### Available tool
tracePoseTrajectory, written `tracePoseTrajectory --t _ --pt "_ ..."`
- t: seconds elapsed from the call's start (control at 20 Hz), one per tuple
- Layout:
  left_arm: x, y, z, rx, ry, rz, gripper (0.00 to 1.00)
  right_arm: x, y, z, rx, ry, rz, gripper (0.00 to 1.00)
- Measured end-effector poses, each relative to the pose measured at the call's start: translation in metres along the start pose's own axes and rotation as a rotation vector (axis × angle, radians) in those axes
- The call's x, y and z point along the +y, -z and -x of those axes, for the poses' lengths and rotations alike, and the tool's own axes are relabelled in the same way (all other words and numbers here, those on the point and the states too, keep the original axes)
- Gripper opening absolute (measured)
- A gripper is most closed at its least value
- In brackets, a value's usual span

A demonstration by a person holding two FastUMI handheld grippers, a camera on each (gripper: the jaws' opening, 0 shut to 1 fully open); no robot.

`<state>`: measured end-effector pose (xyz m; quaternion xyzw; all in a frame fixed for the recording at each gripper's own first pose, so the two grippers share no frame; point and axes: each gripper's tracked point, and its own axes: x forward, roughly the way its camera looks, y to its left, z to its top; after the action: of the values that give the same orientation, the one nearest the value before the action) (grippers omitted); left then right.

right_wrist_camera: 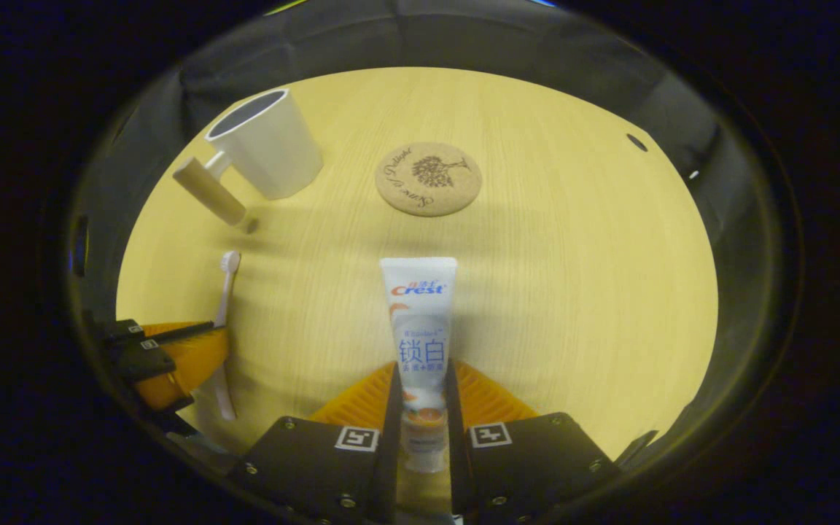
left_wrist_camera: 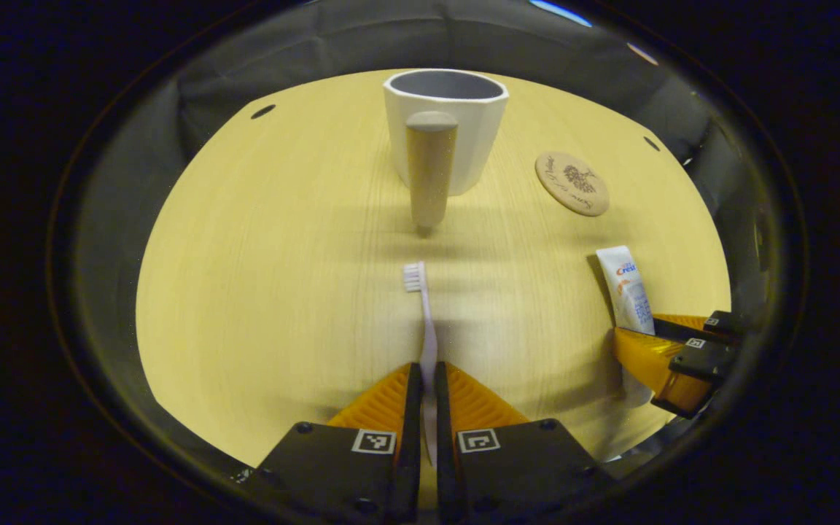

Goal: Put the toothbrush and toothpaste on the desktop into the cup, then pick up the cup and place it on the coaster on the desktop.

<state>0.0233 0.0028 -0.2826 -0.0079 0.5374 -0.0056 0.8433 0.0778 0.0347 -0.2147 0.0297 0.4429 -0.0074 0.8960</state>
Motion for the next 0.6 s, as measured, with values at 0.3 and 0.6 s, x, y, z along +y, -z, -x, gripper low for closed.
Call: tracePoseTrajectory --t 0.3,0.6 --pt "0.0010 -0.0002 0.0019 -0.023 0.018 -0.016 0.11 -0.0011 -0.0044 -0.0008 -0.056 -0.015 0.020 0.23" --pt "0.0002 -0.0052 0.0019 -0.073 0.064 0.024 0.11 0.0056 0.0000 0.0050 -0.080 -0.086 -0.029 0.17"
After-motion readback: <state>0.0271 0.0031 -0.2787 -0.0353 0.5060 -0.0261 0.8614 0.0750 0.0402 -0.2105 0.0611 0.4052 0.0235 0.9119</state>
